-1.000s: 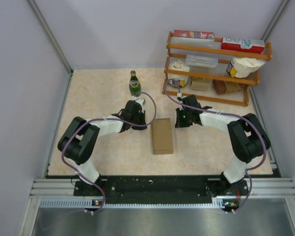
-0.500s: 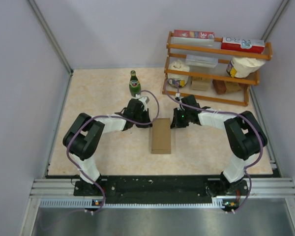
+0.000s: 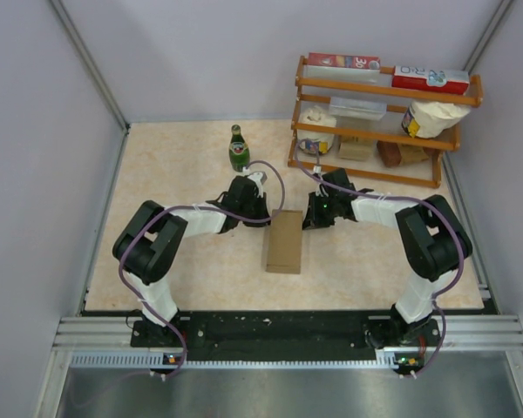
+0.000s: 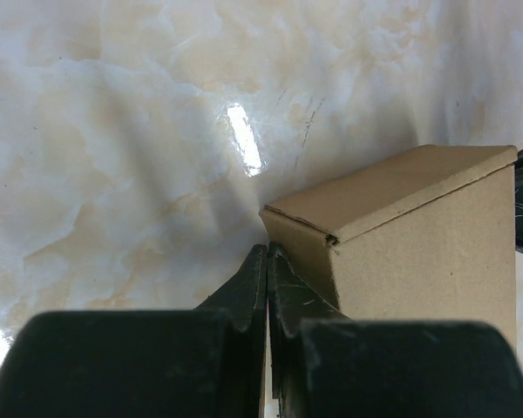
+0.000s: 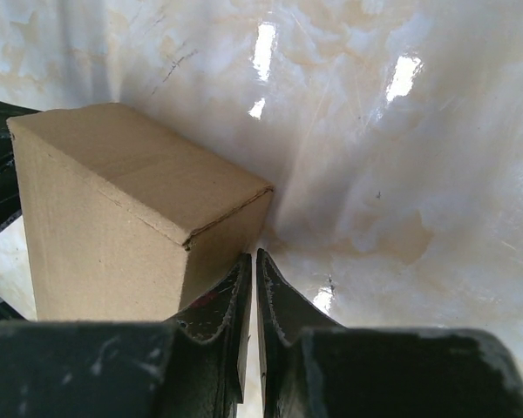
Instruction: Fold the paper box
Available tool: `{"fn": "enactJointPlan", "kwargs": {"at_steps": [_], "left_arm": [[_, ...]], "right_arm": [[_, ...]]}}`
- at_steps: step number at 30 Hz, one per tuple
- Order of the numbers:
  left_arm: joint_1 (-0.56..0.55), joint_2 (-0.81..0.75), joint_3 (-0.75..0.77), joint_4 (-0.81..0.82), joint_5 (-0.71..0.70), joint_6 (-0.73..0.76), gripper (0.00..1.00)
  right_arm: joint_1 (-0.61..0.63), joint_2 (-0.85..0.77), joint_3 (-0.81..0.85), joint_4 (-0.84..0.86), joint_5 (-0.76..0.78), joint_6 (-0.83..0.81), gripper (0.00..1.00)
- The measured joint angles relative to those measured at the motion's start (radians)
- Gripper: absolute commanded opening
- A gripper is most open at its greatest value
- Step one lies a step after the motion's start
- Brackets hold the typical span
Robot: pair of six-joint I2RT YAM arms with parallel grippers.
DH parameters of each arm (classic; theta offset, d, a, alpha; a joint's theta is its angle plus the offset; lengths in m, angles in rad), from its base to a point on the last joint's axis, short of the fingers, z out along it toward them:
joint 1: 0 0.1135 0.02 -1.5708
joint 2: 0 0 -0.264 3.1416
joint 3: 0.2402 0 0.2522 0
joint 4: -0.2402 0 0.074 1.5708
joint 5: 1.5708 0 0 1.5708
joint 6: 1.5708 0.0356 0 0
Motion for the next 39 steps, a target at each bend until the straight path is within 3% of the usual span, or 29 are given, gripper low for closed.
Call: {"fn": "enactJointPlan", "kwargs": {"at_steps": [8, 13, 20, 31, 39], "left_arm": [[-0.017, -0.042, -0.046, -0.006, -0.024, -0.019, 0.0], [-0.002, -0.183, -0.2, -0.018, -0.05, -0.054, 0.0], [-0.003, -0.342, -0.371, 0.006, -0.067, -0.104, 0.0], [-0.229, -0.502, -0.525, 0.027, -0.129, -0.251, 0.0], [-0.29, -0.496, -0.537, 0.058, -0.163, -0.327, 0.0]], "right_arm": [[0.001, -0.002, 0.001, -0.03, 0.063, 0.005, 0.07], [0.0, -0.043, -0.005, -0.073, 0.144, 0.004, 0.06], [0.0, -0.205, -0.144, -0.089, 0.172, 0.01, 0.05], [0.11, -0.395, -0.351, -0.115, 0.17, 0.05, 0.05], [0.129, -0.434, -0.423, -0.051, 0.131, 0.081, 0.05]]}}
